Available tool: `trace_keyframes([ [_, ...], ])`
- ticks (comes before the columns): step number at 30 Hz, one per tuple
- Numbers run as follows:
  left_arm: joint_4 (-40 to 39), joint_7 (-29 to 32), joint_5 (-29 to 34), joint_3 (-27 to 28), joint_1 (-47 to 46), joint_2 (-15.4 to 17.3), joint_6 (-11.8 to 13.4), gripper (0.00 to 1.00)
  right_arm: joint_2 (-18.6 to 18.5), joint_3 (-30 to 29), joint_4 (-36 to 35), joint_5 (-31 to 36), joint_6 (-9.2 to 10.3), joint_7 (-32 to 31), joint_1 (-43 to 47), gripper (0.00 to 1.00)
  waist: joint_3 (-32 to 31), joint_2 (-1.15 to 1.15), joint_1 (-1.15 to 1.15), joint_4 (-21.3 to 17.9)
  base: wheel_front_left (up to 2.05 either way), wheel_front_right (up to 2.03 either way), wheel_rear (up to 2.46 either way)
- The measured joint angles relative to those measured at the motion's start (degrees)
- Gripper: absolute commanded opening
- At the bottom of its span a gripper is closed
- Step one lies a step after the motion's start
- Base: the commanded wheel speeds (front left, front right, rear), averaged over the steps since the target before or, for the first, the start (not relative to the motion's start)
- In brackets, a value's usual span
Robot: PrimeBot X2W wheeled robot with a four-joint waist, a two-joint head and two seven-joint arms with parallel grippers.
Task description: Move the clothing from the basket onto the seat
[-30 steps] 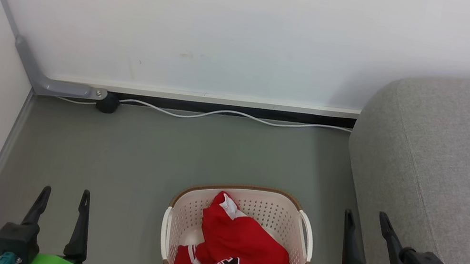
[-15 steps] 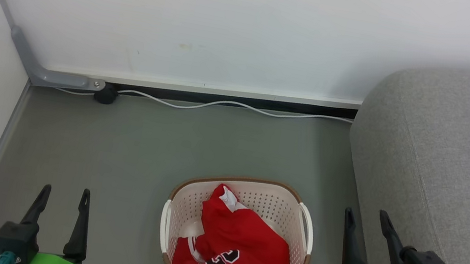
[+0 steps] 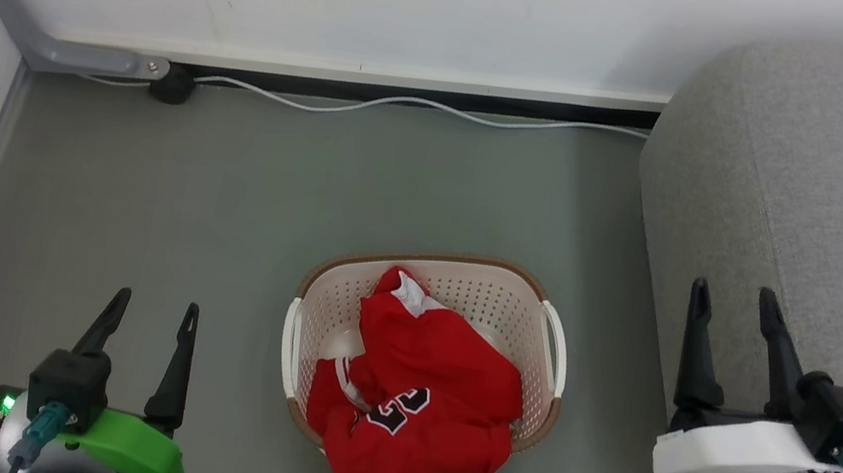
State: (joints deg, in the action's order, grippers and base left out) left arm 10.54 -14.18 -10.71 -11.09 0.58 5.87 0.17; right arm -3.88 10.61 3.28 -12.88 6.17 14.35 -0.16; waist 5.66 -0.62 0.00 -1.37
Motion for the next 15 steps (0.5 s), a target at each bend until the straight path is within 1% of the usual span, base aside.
trace_keyframes([
  [8, 4.27, 1.36, 1.55, -3.08, -5.4, -0.14, -1.33, 1.0, -0.44, -1.58, -2.25, 0.02, 0.07, 0.08, -5.03, 1.0, 6.11, 0.0, 0.0, -1.25, 0.0, 0.0, 0.0],
  [15, 8.78, 3.59, 2.5, -6.58, -10.48, -1.15, -3.5, 1.0, -0.46, -1.83, -3.9, 0.09, 0.05, 0.08, -10.04, 1.0, 11.64, 0.0, 0.0, -2.89, 0.0, 0.0, 0.0],
])
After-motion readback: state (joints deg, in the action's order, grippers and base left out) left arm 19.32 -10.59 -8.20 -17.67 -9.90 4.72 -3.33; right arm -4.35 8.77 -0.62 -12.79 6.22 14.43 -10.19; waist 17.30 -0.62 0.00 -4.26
